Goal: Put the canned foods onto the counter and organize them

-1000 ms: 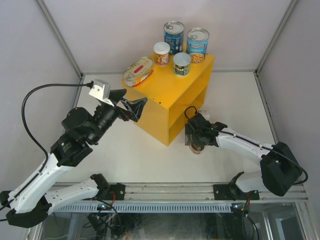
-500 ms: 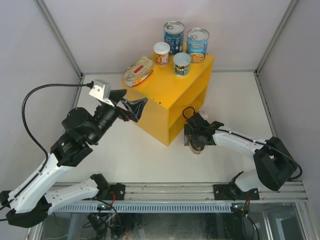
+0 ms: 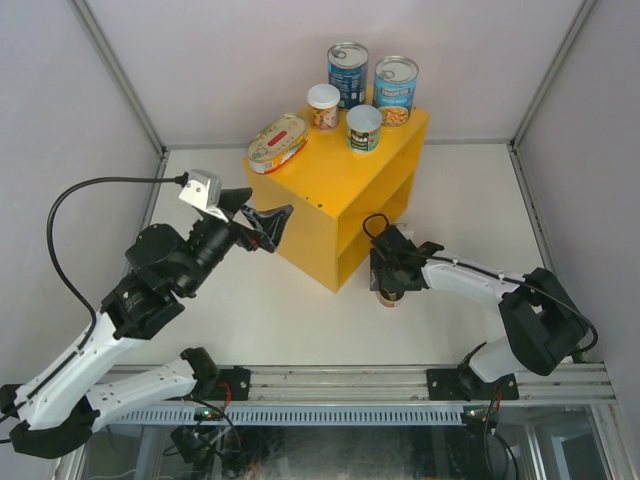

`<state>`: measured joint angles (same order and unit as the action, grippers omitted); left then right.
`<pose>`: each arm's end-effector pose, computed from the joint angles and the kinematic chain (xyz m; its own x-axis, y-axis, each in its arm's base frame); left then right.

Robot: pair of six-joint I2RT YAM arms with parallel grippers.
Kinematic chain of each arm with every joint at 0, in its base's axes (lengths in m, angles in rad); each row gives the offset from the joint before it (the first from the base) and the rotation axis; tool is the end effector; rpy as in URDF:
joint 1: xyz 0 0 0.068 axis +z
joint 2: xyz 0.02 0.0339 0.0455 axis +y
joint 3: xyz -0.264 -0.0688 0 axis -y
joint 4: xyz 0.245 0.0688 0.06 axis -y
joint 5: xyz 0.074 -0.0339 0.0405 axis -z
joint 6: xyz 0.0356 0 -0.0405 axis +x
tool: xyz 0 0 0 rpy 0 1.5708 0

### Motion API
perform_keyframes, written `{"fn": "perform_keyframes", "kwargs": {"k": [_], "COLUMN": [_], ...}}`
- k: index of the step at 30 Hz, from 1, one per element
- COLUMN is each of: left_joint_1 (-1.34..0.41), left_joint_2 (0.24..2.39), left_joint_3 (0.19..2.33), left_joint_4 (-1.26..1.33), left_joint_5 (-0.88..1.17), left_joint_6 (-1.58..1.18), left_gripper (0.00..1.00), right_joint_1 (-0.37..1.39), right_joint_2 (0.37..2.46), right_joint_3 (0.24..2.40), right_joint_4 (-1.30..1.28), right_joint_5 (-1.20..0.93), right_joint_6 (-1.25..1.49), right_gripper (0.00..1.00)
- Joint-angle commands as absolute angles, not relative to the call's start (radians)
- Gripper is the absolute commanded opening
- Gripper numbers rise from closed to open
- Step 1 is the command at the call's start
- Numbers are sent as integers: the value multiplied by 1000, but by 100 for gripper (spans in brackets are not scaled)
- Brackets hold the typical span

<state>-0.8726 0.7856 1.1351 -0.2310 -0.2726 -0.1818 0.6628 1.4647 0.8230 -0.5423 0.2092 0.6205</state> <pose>0.1041 -0.1091 0.4533 -0.0276 -0.2380 -0.9709 0.5703 0.7939 -0.2108 0.2137 0.1574 0.1766 -0.9080 0.0127 -0.4187 -0.0150 0.9979 0.0629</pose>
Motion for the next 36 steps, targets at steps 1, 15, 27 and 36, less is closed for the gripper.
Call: {"fn": "perform_keyframes", "kwargs": {"k": [1, 15, 27, 36], "left_joint_1": [-906, -1126, -1193, -1201], "left_joint_2": [744, 613, 408, 399], "left_joint_3": [1109, 976, 810, 828], "left_joint_4": [-231, -336, -428, -476], "left_joint_5": [-344, -548, -549, -561], "left_joint_6": [-209, -284, -407, -420], "left_gripper": [98, 100, 100, 100], "right_joint_1": [681, 981, 1220, 1303], "right_joint_2": [1463, 1446, 1656, 1747], "right_joint_3": [813, 787, 1039, 1091], "right_joint_4": [-518, -539, -865, -941], "right_joint_5": [201, 264, 345, 334], "right_joint_6": [669, 1141, 1739, 1996], "right_gripper": [52, 21, 8, 6]}}
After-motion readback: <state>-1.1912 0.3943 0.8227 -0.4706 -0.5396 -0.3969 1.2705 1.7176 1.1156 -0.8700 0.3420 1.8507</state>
